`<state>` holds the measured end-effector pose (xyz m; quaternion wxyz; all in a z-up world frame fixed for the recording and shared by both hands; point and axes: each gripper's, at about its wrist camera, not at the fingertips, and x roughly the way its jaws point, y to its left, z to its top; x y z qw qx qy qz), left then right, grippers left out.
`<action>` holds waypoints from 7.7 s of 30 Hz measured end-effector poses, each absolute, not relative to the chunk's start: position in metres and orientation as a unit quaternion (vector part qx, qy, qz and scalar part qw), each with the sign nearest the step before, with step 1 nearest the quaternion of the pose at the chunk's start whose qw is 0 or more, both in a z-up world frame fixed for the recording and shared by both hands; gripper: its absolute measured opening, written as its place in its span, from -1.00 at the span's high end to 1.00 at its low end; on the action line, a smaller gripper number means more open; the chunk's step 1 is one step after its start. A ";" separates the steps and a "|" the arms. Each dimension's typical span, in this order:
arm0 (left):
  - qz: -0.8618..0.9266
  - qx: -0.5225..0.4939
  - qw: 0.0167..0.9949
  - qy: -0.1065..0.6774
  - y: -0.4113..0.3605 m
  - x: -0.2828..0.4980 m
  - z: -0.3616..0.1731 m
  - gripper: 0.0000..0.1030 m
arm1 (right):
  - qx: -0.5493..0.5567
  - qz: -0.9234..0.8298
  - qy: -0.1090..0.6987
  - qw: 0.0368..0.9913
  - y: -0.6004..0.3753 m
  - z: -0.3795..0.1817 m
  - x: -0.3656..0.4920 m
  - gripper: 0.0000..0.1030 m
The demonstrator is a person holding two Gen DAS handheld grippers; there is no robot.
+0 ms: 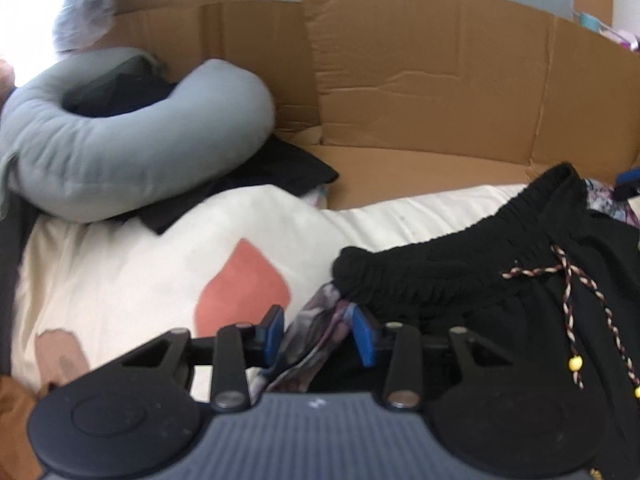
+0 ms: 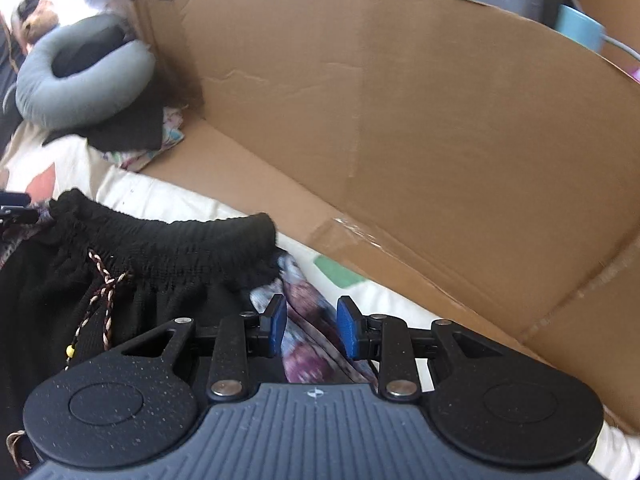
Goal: Fold clothes
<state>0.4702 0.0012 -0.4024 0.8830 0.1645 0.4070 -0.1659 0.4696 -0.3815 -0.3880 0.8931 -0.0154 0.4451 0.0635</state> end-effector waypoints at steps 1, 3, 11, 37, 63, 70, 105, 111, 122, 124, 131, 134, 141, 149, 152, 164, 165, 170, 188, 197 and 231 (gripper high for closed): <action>-0.169 0.168 0.881 0.410 -0.001 0.472 -0.405 0.21 | -0.023 0.064 0.446 0.892 -0.375 -0.390 0.473 0.30; -0.173 0.171 0.876 0.416 -0.003 0.477 -0.410 0.26 | -0.042 0.067 0.454 0.887 -0.361 -0.394 0.482 0.30; -0.157 0.180 0.873 0.426 -0.004 0.485 -0.422 0.85 | -0.035 0.050 0.475 0.878 -0.344 -0.413 0.513 0.62; -0.188 0.145 0.871 0.430 0.030 0.426 -0.403 0.66 | -0.052 0.084 0.455 0.885 -0.361 -0.394 0.465 0.45; -0.129 0.107 0.874 0.457 0.109 0.352 -0.373 0.66 | -0.078 0.036 0.500 0.862 -0.352 -0.398 0.436 0.45; -0.095 0.087 0.876 0.464 0.159 0.293 -0.334 0.52 | -0.063 0.044 0.500 0.862 -0.348 -0.368 0.412 0.45; -0.044 -0.005 0.859 0.509 0.245 0.141 -0.300 0.18 | 0.029 0.064 0.463 0.883 -0.343 -0.245 0.187 0.23; -0.051 -0.004 0.853 0.520 0.248 0.146 -0.336 0.17 | 0.076 0.039 0.472 0.877 -0.362 -0.264 0.145 0.15; -0.054 0.029 0.852 0.521 0.251 0.151 -0.391 0.35 | 0.079 0.031 0.484 0.871 -0.358 -0.284 0.118 0.15; -0.049 0.034 0.849 0.525 0.254 0.150 -0.397 0.44 | 0.077 0.031 0.487 0.870 -0.355 -0.289 0.117 0.15; -0.047 0.047 0.854 0.516 0.263 0.146 -0.410 0.62 | 0.080 0.039 0.500 0.861 -0.341 -0.305 0.117 0.15; -0.058 0.045 0.854 0.516 0.264 0.147 -0.416 0.67 | 0.078 0.047 0.506 0.858 -0.336 -0.309 0.116 0.15; -0.070 0.042 0.853 0.516 0.265 0.147 -0.414 0.86 | 0.070 0.060 0.515 0.852 -0.332 -0.312 0.109 0.15; -0.085 0.019 0.854 0.513 0.255 0.140 -0.378 0.87 | 0.085 0.060 0.501 0.859 -0.337 -0.315 0.102 0.15; -0.083 0.007 0.856 0.511 0.247 0.138 -0.359 0.88 | 0.102 0.060 0.484 0.867 -0.341 -0.316 0.100 0.15; -0.147 0.012 0.851 0.503 0.161 0.150 -0.304 0.89 | 0.141 0.073 0.439 0.884 -0.347 -0.319 0.089 -0.16; -0.155 0.013 0.850 0.504 0.153 0.152 -0.301 0.89 | 0.141 0.076 0.435 0.886 -0.347 -0.319 0.089 -0.16; -0.186 0.002 0.844 0.503 0.116 0.157 -0.292 0.90 | 0.154 0.081 0.420 0.891 -0.351 -0.320 0.087 -0.17; -0.331 -0.033 0.812 0.479 -0.023 0.186 -0.281 0.90 | 0.161 0.177 0.404 0.883 -0.323 -0.322 0.093 -0.31; -0.381 -0.054 0.795 0.469 -0.069 0.196 -0.285 0.90 | 0.167 0.206 0.391 0.882 -0.303 -0.317 0.111 -0.30; -0.421 -0.104 0.758 0.488 -0.138 0.187 -0.321 0.20 | 0.232 0.152 0.377 0.883 -0.351 -0.352 0.125 0.98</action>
